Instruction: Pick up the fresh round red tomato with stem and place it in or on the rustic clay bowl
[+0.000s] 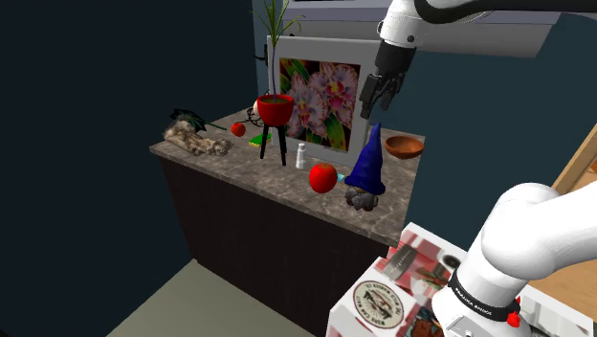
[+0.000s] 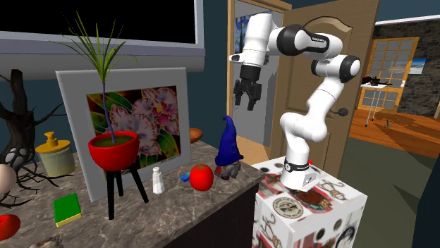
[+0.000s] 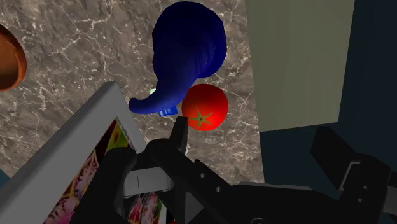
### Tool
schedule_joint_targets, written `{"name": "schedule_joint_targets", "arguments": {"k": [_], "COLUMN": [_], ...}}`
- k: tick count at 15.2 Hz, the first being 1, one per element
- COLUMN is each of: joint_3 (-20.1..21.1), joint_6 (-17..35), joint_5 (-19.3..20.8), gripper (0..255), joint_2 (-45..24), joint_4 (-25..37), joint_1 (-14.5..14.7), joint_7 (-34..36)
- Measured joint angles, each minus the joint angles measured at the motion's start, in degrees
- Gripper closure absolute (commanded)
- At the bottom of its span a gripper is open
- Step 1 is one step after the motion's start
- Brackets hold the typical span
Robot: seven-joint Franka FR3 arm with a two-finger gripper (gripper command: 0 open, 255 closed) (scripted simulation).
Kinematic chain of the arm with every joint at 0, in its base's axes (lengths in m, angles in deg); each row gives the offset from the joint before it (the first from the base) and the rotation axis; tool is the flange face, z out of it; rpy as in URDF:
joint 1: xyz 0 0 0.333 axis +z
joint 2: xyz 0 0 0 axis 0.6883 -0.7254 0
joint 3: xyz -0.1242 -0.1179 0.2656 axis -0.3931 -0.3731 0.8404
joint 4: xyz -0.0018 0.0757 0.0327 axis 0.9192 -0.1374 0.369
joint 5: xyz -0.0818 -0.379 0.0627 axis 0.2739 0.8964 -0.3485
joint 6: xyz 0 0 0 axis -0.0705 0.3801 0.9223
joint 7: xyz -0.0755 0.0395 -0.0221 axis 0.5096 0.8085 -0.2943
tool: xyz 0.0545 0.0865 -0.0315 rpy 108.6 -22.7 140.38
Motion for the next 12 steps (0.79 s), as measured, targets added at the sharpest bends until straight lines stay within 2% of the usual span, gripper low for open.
{"name": "schedule_joint_targets", "arguments": {"k": [2, 5, 8, 10, 12], "joint_3": [0.0, 0.2, 0.0, 0.1, -0.1], "joint_6": [1.3, 8.6, 18.1, 28.3, 32.6], "joint_5": [-0.1, -0.4, -0.6, -0.7, -0.9], "gripper": [0, 0, 0, 0, 0], "joint_2": [0.2, 0.7, -0.5, -1.0, -2.9], "joint_4": [-1.1, -6.5, -12.1, -15.0, -18.3], "joint_1": [-0.1, -0.5, -1.1, -1.4, -1.8], "joint_7": [0.2, 1.3, 2.0, 2.7, 3.1]}}
